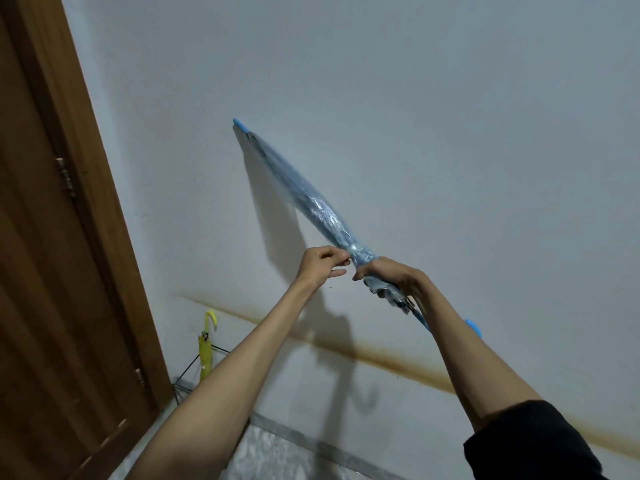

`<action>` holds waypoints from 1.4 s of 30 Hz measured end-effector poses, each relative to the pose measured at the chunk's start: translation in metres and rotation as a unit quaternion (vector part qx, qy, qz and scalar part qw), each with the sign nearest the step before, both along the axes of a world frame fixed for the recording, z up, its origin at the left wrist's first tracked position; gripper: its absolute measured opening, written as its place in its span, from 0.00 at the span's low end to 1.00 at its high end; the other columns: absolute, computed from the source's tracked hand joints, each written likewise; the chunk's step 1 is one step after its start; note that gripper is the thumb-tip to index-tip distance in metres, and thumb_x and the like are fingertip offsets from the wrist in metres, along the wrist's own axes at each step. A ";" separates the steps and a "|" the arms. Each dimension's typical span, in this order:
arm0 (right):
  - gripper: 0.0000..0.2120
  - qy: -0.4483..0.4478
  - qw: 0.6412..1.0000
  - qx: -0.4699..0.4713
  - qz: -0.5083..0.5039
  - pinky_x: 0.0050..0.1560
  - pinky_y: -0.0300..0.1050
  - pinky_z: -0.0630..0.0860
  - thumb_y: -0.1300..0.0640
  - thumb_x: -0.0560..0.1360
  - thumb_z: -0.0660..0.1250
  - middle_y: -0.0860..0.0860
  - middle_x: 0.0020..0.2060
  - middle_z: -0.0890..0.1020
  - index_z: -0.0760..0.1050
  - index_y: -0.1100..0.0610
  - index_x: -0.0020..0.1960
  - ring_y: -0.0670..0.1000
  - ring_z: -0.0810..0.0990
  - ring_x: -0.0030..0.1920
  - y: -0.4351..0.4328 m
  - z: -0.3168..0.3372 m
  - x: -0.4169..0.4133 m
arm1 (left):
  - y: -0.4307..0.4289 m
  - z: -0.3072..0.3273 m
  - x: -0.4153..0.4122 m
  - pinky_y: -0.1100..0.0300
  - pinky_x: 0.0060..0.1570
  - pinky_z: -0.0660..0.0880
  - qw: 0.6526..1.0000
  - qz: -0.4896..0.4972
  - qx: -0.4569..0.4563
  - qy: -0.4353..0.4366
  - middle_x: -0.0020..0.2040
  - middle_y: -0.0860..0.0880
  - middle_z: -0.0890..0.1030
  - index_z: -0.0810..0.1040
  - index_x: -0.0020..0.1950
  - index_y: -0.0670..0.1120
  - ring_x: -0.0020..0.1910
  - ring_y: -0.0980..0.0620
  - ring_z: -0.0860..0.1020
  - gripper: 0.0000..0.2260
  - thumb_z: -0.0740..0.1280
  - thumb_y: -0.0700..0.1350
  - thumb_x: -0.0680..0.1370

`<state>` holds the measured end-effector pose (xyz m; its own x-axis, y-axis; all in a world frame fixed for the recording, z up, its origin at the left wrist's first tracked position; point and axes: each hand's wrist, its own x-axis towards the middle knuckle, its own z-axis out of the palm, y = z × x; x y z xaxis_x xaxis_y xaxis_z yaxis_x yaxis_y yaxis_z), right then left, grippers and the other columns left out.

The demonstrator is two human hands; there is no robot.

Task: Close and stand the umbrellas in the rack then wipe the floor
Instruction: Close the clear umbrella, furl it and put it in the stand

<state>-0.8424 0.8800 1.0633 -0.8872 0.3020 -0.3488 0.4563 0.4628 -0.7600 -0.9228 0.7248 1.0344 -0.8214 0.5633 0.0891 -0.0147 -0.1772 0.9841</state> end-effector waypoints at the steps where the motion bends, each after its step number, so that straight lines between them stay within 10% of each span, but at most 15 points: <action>1: 0.14 -0.007 1.000 -0.027 0.014 0.31 0.45 0.67 0.53 0.62 0.69 0.58 0.33 0.73 0.69 0.58 0.40 0.54 0.69 0.28 -0.001 0.000 -0.001 | -0.001 0.000 -0.001 0.58 0.51 0.81 1.000 0.002 0.004 -0.009 0.44 0.42 0.84 0.82 0.47 0.38 0.44 0.52 0.84 0.03 0.69 0.37 0.76; 8: 0.07 -0.045 0.962 -0.259 0.075 0.17 0.31 0.57 0.64 0.65 0.60 0.49 0.24 0.65 0.64 0.55 0.36 0.43 0.58 0.18 -0.003 0.001 0.000 | -0.007 0.003 0.001 0.59 0.52 0.80 0.993 -0.038 0.054 -0.095 0.45 0.44 0.83 0.79 0.43 0.41 0.49 0.50 0.82 0.05 0.67 0.37 0.78; 17: 0.11 -0.039 0.940 -0.328 0.083 0.16 0.30 0.57 0.60 0.64 0.68 0.49 0.24 0.66 0.64 0.55 0.37 0.41 0.59 0.17 -0.003 -0.004 0.001 | -0.007 -0.006 0.011 0.58 0.62 0.74 0.949 -0.039 0.197 -0.241 0.44 0.43 0.83 0.80 0.48 0.33 0.48 0.51 0.83 0.03 0.67 0.32 0.76; 42: 0.11 -0.084 0.923 -0.354 0.125 0.15 0.30 0.60 0.61 0.65 0.66 0.48 0.24 0.64 0.62 0.55 0.38 0.42 0.59 0.16 0.006 -0.006 -0.003 | -0.001 -0.012 0.026 0.61 0.54 0.79 0.970 0.011 0.171 -0.173 0.48 0.39 0.83 0.81 0.50 0.32 0.49 0.48 0.83 0.10 0.72 0.38 0.74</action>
